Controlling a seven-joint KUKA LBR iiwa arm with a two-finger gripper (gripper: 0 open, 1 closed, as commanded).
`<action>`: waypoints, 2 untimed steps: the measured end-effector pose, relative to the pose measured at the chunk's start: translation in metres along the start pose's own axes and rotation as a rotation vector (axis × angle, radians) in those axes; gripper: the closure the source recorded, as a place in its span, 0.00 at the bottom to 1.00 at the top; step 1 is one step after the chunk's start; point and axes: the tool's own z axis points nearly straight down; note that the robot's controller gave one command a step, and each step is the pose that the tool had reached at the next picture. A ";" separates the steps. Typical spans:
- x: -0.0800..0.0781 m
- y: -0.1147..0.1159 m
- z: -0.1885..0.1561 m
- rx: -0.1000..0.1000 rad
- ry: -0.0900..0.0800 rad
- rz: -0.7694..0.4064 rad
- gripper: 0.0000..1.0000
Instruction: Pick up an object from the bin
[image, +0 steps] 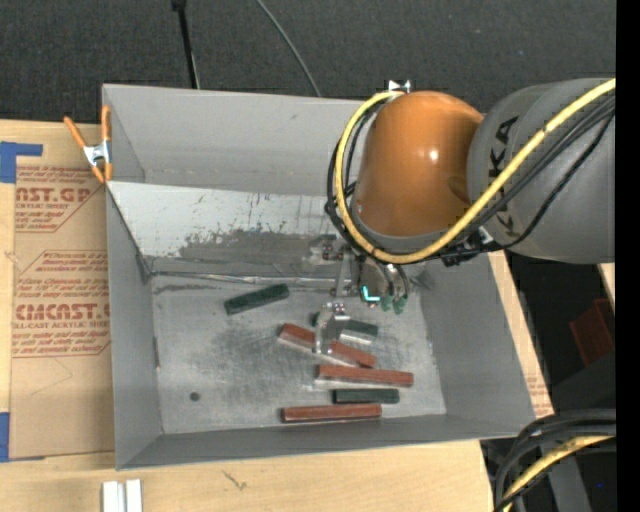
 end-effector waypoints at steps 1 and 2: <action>-0.002 0.000 -0.004 -0.001 -0.008 0.002 0.00; -0.021 -0.038 0.071 -0.001 -0.013 0.011 0.00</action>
Offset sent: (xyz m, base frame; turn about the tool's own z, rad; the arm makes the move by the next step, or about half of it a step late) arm 0.0399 -0.0828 -0.1585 0.0263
